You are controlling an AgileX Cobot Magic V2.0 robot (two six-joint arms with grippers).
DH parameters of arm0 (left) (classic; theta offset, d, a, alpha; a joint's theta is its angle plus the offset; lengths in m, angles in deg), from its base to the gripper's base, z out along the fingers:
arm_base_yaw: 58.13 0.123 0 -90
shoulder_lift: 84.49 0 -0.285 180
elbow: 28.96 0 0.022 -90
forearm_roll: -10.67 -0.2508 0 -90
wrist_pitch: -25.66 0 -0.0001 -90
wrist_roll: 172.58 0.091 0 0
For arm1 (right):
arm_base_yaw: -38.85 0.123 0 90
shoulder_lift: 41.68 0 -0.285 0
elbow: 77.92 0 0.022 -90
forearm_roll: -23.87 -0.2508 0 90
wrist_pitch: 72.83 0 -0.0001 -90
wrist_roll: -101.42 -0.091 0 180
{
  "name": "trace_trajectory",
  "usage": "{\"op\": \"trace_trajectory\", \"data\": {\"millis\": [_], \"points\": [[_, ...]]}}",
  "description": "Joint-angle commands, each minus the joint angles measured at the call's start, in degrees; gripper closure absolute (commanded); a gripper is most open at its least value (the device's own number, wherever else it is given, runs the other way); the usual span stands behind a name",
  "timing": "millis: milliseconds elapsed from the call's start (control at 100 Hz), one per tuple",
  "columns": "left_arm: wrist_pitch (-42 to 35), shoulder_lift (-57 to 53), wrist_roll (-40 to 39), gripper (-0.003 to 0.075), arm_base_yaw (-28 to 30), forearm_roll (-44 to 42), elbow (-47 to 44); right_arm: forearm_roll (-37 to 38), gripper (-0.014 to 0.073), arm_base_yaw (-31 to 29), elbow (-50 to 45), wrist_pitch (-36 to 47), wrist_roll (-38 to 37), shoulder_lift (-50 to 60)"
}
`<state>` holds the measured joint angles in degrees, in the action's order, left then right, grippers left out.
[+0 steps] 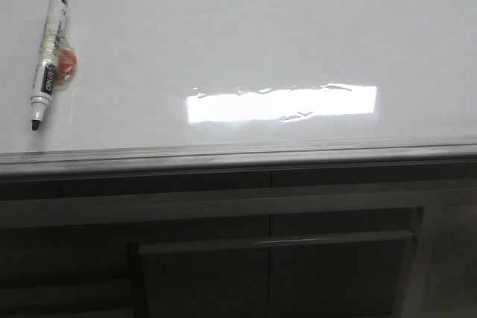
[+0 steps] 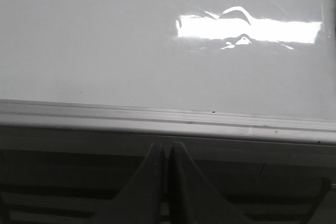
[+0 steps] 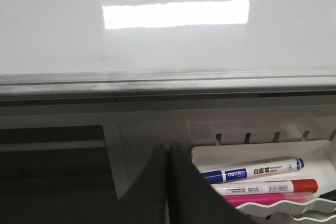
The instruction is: Write number 0 on whiteboard
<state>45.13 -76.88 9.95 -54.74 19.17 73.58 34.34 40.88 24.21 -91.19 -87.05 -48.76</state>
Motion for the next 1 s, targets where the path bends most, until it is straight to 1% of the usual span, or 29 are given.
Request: {"op": "trace_trajectory", "data": {"millis": [0,570,650,800,850,910,940,970,990], "points": [[-2.1,-1.7,-0.1,0.074,-0.5,0.8,-1.8,1.0,0.0669,-0.4,-0.7,1.2,0.1,0.8],[-2.1,-1.7,-0.1,0.074,-0.5,0.6,-1.8,1.0,0.0669,-0.4,-0.7,1.2,0.1,0.8],[-2.1,-1.7,-0.1,0.074,-0.5,0.1,-1.8,5.8,0.0669,-0.4,-0.7,0.3,0.1,0.8],[-3.0,-1.7,-0.1,0.074,-0.5,0.1,-1.8,6.7,0.0669,-0.4,-0.7,0.5,0.1,0.8],[-4.3,-1.7,-0.2,0.074,-0.5,1.9,-1.8,9.2,0.0669,-0.4,-0.7,1.2,0.1,0.8],[-7.1,-1.7,-0.2,0.074,-0.5,6.6,-1.8,17.2,0.0669,-0.4,-0.7,3.0,0.1,0.8],[-8.5,-1.7,-0.4,0.074,-0.5,10.7,-1.8,20.9,0.0669,-0.4,-0.7,4.5,0.1,0.8],[-9.7,-1.7,-0.4,0.074,-0.5,17.2,-1.8,24.5,0.0669,-0.4,-0.7,6.4,0.1,0.8],[-10.5,-1.7,-0.4,0.074,-0.5,21.6,-1.8,25.7,0.0669,-0.4,-0.7,8.2,0.1,0.8]]}}
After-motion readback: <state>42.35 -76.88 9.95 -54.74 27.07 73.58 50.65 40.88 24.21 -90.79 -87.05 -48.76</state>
